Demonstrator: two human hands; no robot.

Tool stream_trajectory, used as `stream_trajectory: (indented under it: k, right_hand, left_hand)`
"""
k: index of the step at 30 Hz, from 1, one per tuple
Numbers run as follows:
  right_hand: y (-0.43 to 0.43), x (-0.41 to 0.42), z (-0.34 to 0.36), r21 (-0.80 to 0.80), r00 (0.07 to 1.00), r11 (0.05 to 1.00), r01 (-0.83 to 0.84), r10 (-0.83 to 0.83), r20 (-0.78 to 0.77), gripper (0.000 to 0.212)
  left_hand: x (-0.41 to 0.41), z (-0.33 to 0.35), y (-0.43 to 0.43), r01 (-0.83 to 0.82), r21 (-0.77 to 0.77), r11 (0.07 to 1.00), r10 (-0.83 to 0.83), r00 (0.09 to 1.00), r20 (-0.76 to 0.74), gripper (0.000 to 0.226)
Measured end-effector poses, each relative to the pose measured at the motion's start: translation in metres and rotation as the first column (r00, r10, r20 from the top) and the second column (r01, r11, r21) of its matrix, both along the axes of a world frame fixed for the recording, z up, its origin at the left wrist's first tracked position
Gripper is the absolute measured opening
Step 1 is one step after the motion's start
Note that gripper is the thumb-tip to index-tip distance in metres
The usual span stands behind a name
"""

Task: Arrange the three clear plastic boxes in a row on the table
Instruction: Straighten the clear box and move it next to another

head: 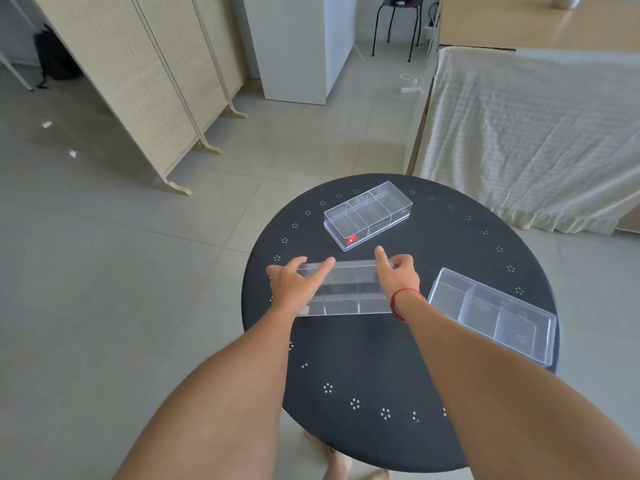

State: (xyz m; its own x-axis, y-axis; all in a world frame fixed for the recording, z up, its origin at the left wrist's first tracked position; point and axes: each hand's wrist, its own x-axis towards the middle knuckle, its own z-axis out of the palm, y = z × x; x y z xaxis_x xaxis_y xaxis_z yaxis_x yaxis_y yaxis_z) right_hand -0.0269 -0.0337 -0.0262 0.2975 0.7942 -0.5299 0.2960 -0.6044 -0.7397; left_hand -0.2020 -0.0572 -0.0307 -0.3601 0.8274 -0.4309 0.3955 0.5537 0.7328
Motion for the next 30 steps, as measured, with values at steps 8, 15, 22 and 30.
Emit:
stream_trajectory:
  k: [8,15,22,30]
  right_hand:
    - [-0.01,0.017,-0.002,0.003,0.997,0.998,0.061,-0.061,0.05,0.028]
    - [-0.014,0.016,-0.005,-0.03,0.987,0.999,-0.009,0.014,0.158,0.043]
    - [-0.017,0.03,-0.008,-0.08,0.995,0.997,-0.016,0.024,0.101,0.028]
    - [-0.035,0.031,-0.013,-0.167,0.938,0.958,-0.234,0.268,0.221,0.05]
  left_hand:
    - [0.017,-0.002,-0.002,0.034,0.052,0.998,-0.029,0.996,-0.087,0.035]
    - [0.02,0.005,-0.006,0.066,0.079,0.995,-0.055,0.99,-0.13,0.019]
    - [0.022,0.005,-0.009,0.206,0.011,0.978,-0.203,0.97,-0.133,0.054]
    - [0.031,-0.008,-0.022,0.287,-0.174,0.942,-0.315,0.934,-0.167,0.067]
